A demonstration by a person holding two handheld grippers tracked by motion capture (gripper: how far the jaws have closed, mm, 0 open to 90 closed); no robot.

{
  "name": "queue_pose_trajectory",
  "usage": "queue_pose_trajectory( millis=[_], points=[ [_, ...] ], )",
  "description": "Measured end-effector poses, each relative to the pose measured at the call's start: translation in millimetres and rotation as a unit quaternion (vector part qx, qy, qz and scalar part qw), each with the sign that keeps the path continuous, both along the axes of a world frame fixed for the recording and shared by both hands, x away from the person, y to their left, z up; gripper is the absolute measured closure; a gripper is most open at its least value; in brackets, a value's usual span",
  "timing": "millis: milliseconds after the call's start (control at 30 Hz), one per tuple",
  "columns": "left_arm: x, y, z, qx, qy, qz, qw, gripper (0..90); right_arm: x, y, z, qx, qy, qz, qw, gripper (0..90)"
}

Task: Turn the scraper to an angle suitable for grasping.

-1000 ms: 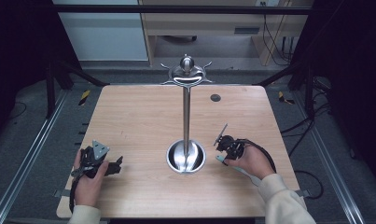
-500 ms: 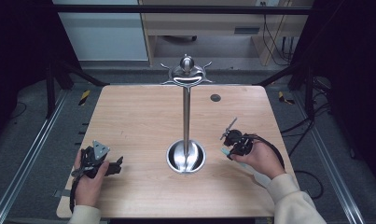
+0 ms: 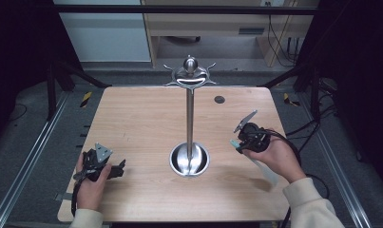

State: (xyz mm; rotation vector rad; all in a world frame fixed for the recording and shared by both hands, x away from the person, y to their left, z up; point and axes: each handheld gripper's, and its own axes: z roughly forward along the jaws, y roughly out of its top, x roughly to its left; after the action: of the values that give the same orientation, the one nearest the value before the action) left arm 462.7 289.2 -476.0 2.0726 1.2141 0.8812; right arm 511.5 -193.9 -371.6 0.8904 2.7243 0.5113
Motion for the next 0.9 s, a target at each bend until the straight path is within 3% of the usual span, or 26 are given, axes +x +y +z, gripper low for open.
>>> queue_pose_trajectory(
  millis=[133, 200, 267, 333, 400, 567, 700, 833, 900],
  points=[
    [-0.5, 0.1, -1.1, 0.002, 0.001, 0.002, 1.0, 3.9, -6.8, 1.1, 24.7, 0.031, -0.034, 0.01, 0.9989, 74.6],
    [-0.7, 0.3, -1.3, 0.003, 0.002, 0.002, 1.0, 3.9, -7.5, 1.5, 29.4, 0.039, -0.038, 0.01, 0.9985, 74.6],
    [-1.3, 0.6, -1.5, 0.002, 0.003, 0.003, 1.0, 3.9, -7.6, 1.6, 42.5, 0.062, -0.055, 0.014, 0.9965, 74.6],
    [-1.6, 1.3, -1.7, -0.01, 0.003, 0.003, 0.9999, 3.9, -7.6, 2.1, 46.1, 0.072, -0.06, 0.014, 0.9955, 74.6],
    [-1.9, 1.9, -1.8, -0.018, 0.003, 0.004, 0.9998, 3.9, -7.7, 7.6, 51.8, 0.096, -0.068, 0.022, 0.9928, 74.6],
    [-2.9, 2.1, -2.3, -0.013, 0.004, 0.006, 0.9999, 3.9, -7.4, 16.5, 49.2, 0.112, -0.081, 0.029, 0.99, 74.6],
    [-2.8, 1.2, -4.0, -0.009, 0.006, 0.005, 0.9999, 3.9, -0.3, 15.7, 44.9, 0.133, -0.089, 0.017, 0.987, 74.6],
    [-3.4, 0.3, -5.9, -0.005, 0.011, 0.005, 0.9999, 3.9, 4.7, 12.8, 42.2, 0.173, -0.094, 0.005, 0.9804, 74.5],
    [-3.8, 0.6, -5.9, -0.006, 0.011, 0.006, 0.9999, 3.9, 4.4, 11.1, 41.3, 0.198, -0.098, 0.004, 0.9754, 74.6]
  ],
)
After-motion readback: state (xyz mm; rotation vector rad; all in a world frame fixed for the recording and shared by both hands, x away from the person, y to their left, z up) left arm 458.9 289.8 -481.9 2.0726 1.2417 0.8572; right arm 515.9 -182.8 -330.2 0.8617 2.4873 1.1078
